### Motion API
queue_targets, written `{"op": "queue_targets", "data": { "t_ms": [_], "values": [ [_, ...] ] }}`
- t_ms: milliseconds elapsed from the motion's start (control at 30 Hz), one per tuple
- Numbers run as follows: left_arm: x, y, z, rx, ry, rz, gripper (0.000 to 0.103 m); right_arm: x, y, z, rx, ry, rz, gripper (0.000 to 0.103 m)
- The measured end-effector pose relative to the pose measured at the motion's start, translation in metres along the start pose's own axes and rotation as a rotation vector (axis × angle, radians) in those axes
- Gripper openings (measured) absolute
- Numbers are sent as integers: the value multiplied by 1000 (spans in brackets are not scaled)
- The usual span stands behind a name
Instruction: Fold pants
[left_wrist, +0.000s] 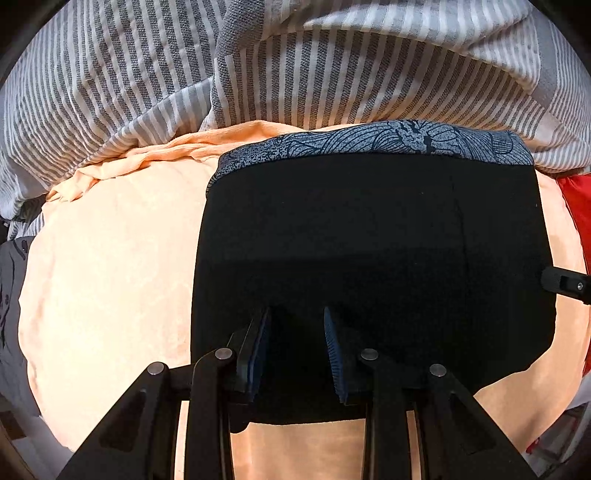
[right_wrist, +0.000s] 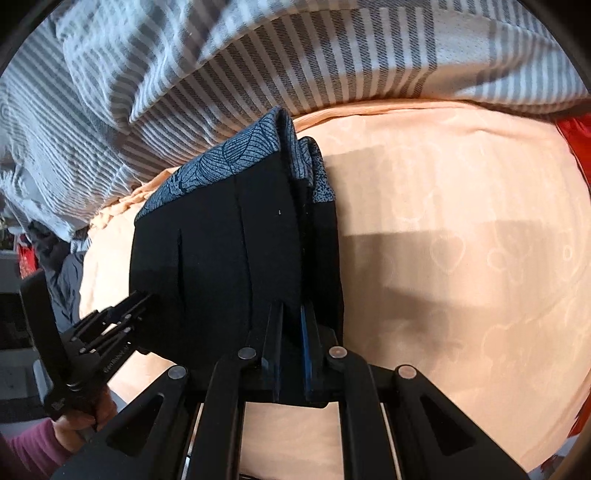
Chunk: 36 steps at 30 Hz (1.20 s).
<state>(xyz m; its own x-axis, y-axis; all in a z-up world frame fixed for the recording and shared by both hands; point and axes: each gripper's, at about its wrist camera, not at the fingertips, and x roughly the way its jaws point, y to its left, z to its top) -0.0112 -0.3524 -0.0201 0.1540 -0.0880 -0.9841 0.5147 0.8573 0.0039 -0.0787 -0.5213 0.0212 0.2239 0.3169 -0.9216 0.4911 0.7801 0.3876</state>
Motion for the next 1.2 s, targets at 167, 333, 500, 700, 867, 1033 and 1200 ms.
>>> {"op": "queue_targets", "data": {
  "t_ms": [167, 333, 500, 700, 867, 1033, 1200],
  "values": [
    [-1, -1, -1, 0, 1, 3, 32, -4, -3, -2, 35, 5, -2, 9],
    [-2, -4, -2, 5, -1, 7, 32, -10, -3, -6, 56, -10, -19, 9],
    [-1, -3, -5, 8, -2, 11, 32, -28, 7, -8, 21, -82, -51, 10],
    [2, -1, -7, -9, 0, 41, 61, -26, 25, -1, -20, -89, -46, 11],
    [1, 0, -11, 3, -11, 31, 61, -23, 26, 29, 16, -149, -29, 42],
    [2, 0, -12, -9, -12, 30, 61, -10, 20, 65, 48, -194, -27, 43],
    [3, 2, -13, -11, -13, 24, 61, 10, 17, 88, 82, -149, 33, 15]
  ]
}}
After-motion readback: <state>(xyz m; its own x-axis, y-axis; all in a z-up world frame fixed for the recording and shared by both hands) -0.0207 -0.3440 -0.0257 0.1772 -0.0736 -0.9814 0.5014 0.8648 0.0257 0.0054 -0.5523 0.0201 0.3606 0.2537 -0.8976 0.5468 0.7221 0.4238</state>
